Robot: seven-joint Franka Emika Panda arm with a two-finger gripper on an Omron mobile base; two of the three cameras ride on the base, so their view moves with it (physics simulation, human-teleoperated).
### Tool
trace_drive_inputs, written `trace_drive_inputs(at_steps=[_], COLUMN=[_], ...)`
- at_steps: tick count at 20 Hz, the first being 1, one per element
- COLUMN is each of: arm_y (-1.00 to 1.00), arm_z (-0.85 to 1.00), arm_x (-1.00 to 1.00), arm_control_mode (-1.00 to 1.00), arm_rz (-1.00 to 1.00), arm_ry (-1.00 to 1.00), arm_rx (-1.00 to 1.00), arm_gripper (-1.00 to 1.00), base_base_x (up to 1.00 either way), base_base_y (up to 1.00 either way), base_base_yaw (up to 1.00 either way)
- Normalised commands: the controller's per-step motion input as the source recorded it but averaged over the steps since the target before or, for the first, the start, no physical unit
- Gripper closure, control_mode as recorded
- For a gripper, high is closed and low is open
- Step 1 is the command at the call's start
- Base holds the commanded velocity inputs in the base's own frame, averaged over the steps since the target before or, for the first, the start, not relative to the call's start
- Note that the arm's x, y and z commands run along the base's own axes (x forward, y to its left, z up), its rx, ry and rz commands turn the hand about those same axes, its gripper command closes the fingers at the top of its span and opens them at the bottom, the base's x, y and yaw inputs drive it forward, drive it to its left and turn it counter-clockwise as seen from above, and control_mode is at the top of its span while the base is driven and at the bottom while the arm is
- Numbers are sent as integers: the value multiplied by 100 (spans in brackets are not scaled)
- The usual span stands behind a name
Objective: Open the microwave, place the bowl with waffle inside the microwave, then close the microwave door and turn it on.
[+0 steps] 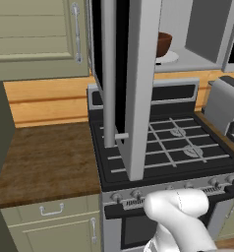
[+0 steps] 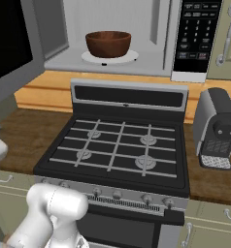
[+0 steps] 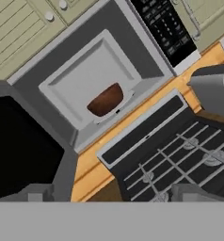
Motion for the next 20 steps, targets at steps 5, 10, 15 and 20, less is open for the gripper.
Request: trace_drive_inputs(at_steps=[5, 10, 15, 20], arm_y=[68, 64, 61, 46], arm_z=[10, 23, 8, -1], arm_x=[-51, -34, -3, 0], arm_control_mode=[-100, -100, -100, -100], arm_rz=[0, 0, 6, 8], arm_ry=[0, 5, 0, -2], arm_rx=[-19, -19, -13, -10], arm_gripper=[-100, -100, -100, -100], base_base_x=[0, 0, 0, 0], base_base_y=[0, 0, 0, 0], base_base_yaw=[0, 0, 0, 0])
